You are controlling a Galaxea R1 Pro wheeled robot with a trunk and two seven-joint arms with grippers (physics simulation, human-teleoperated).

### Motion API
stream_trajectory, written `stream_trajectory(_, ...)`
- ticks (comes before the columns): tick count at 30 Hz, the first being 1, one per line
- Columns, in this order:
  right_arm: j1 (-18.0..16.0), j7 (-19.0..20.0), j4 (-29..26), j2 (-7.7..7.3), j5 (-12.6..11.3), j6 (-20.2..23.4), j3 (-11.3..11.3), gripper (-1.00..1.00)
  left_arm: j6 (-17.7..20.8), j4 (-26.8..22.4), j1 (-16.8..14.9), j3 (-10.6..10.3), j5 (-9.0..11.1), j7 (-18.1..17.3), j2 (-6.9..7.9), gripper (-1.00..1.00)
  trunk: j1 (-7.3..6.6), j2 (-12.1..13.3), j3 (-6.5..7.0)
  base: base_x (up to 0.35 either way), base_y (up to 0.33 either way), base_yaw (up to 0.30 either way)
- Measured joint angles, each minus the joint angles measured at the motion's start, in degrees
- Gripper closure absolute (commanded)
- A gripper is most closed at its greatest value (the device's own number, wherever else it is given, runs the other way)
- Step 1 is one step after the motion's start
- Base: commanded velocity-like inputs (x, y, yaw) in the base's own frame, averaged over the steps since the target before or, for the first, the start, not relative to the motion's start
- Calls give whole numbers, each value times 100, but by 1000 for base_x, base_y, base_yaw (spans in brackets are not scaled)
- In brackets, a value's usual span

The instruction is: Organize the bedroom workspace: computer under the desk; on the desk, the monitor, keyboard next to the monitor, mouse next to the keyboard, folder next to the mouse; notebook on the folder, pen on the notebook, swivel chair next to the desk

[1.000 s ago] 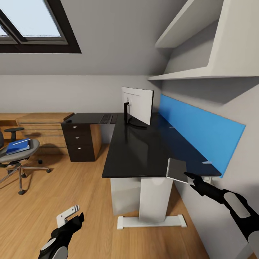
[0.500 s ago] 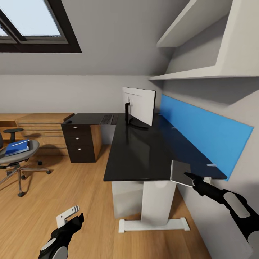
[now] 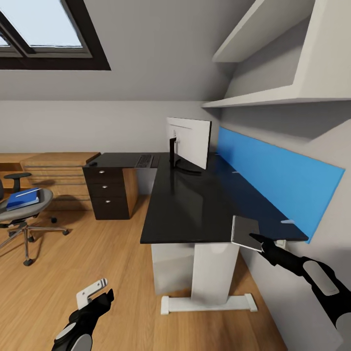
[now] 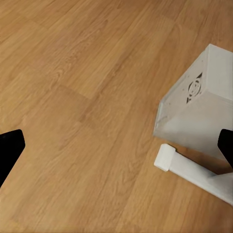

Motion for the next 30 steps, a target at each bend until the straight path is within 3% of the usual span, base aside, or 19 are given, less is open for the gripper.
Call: stream_trajectory(30,0,-3,56,44,27,-16,17,-100,0,0,1,11,17,9,3,-100,0,0,0,0,0,0)
